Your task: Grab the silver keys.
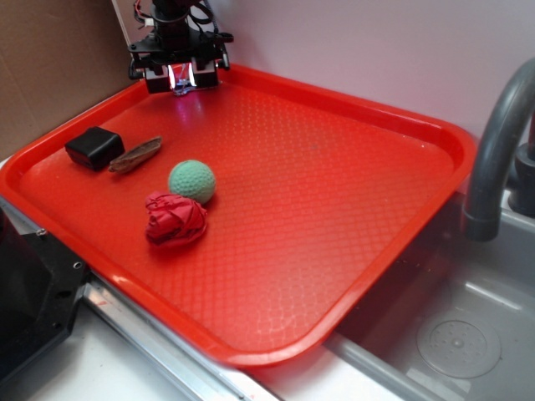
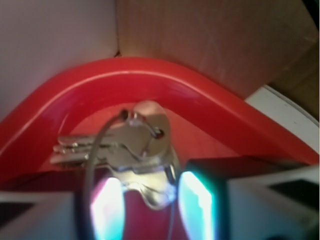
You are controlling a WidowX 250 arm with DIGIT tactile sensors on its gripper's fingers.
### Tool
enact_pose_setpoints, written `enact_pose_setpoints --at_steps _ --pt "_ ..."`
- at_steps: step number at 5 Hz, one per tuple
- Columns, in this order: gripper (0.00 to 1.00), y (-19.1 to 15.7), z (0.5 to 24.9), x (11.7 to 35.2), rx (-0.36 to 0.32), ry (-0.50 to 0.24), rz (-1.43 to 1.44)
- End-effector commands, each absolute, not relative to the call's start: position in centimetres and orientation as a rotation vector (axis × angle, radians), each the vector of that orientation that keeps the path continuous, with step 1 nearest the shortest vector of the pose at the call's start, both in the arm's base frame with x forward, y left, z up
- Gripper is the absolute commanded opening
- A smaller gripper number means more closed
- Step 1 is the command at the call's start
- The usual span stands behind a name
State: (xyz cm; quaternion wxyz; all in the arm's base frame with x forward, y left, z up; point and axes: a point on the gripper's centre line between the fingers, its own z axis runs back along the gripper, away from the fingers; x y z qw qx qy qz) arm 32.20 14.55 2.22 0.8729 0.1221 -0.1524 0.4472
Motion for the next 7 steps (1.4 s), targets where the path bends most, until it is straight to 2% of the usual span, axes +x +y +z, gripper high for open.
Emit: enact_pose_setpoints --at_steps 1,3,4,5,6,7 --pt "0.00 14.8 4.1 32.9 0.262 -0.399 0.937" --pt "0.00 14.6 4.2 32.9 0.252 -0.386 0.942" --pt "0.00 13.7 5.3 31.5 0.198 -0.335 0.930" --pt "0.00 10.9 9.4 29.1 0.134 -0.307 0.904" --pt "0.00 6.6 14.5 26.1 0.073 -0.288 0.798" --pt "0.00 2.7 19.4 23.3 0.024 -0.214 0.575"
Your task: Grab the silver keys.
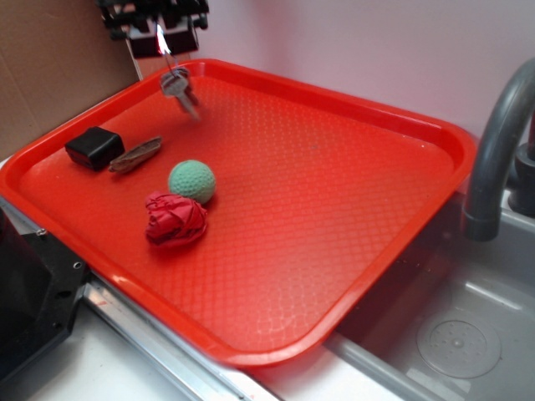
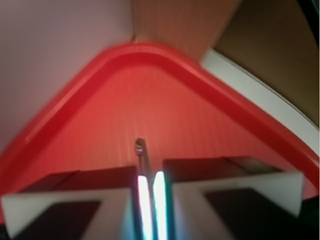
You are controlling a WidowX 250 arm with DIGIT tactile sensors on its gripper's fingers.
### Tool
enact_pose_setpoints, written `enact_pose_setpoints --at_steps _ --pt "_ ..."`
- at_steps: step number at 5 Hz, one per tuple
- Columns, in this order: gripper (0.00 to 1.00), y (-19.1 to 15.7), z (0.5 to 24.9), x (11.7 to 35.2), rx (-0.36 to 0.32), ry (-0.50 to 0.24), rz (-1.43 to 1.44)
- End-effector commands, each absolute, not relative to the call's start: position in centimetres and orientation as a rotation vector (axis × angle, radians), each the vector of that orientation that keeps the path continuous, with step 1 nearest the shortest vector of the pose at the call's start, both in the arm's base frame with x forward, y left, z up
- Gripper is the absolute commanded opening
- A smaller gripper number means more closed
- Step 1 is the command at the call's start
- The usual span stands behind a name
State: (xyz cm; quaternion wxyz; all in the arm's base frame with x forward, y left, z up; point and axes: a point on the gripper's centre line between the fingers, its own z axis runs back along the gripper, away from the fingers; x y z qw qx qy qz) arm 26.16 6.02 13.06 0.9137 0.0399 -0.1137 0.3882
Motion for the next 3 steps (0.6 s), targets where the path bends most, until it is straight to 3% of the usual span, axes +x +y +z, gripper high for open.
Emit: enact_pose_setpoints --at_steps 1,2,3 --pt "0.00 0.3 21.1 23.3 0.008 -0.160 0.326" --pt "0.00 0.8 20.8 25.0 -0.038 -0.073 0.160" --pt "0.00 1.9 20.4 26.2 -0.018 -0.035 0.117"
